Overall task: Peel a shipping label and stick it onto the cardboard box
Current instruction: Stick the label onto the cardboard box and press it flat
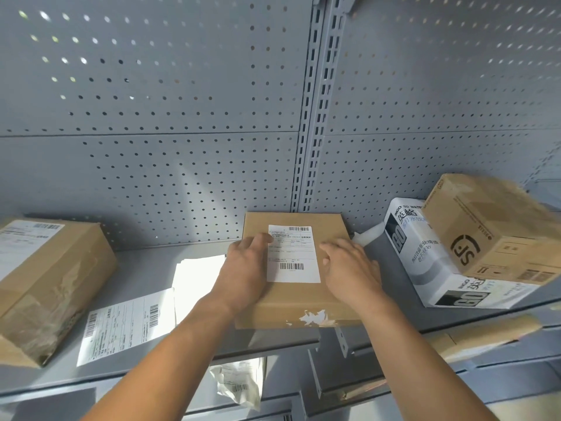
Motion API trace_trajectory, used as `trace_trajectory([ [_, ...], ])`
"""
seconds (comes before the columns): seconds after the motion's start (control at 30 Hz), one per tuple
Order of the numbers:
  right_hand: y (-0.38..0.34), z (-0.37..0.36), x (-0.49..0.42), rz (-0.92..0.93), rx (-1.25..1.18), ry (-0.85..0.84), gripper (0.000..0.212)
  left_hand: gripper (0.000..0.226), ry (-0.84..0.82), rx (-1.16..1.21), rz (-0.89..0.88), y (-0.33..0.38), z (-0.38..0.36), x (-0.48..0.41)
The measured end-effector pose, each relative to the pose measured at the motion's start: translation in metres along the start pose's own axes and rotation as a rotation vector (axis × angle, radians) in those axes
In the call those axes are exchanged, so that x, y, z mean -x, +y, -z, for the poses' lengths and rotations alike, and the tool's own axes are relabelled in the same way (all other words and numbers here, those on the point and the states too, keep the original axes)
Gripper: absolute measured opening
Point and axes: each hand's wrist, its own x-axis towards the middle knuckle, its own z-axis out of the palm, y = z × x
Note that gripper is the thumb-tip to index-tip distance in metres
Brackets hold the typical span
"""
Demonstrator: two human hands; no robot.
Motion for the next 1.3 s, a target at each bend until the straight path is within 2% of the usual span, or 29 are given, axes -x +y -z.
trace_trajectory([
  [0.03,-0.002,0.005,-0.004,-0.013,0.031,-0.009,0.045,0.049,-0.001,-0.012,0.013,0.0,0.002,-0.005],
  [0.1,-0.008,0.009,-0.011,-0.053,0.041,-0.065,0.073,0.04,-0.016,-0.047,0.039,0.002,0.003,-0.013],
  [0.17,-0.015,0.005,-0.016,-0.064,-0.008,-0.125,0.097,0.056,-0.081,-0.064,0.065,0.011,0.005,-0.018],
  [0.23,-0.017,-0.004,-0.017,-0.063,-0.026,-0.142,0.105,0.068,-0.103,-0.083,0.091,0.02,0.003,-0.02],
  [0.33,-0.015,-0.013,-0.018,-0.073,-0.012,-0.083,0.102,0.07,-0.047,-0.128,0.109,0.021,-0.003,-0.021],
  [0.43,-0.015,-0.018,-0.021,-0.082,-0.001,-0.055,0.086,0.07,-0.006,-0.108,0.128,0.015,-0.009,-0.018],
  [0.57,-0.013,-0.021,-0.021,-0.083,-0.03,-0.022,0.059,0.06,0.009,-0.06,0.129,0.011,-0.012,-0.021],
  [0.73,-0.009,-0.022,-0.022,-0.079,-0.059,-0.001,0.048,0.05,0.032,-0.033,0.134,0.008,-0.011,-0.022],
  [0.87,-0.007,-0.022,-0.022,-0.079,-0.067,0.014,0.047,0.057,0.073,0.002,0.101,0.002,-0.014,-0.022],
  [0.93,-0.01,-0.02,-0.02,-0.086,-0.073,0.015,0.05,0.054,0.082,0.021,0.103,0.002,-0.013,-0.022],
  [1.0,-0.014,-0.018,-0.019,-0.1,-0.07,-0.006,0.07,0.047,0.076,0.014,0.115,0.005,-0.012,-0.021],
  [1.07,-0.017,-0.016,-0.017,-0.096,-0.051,-0.023,0.091,0.057,0.055,-0.036,0.113,0.008,-0.012,-0.021],
  [1.13,-0.017,-0.015,-0.016,-0.092,-0.034,-0.024,0.099,0.066,0.053,-0.05,0.107,0.007,-0.013,-0.02],
  [1.2,-0.016,-0.015,-0.017,-0.093,-0.034,-0.019,0.093,0.069,0.058,-0.036,0.112,0.006,-0.013,-0.021],
  [1.3,-0.014,-0.018,-0.019,-0.084,-0.035,-0.001,0.069,0.062,0.061,-0.026,0.12,0.005,-0.013,-0.022],
])
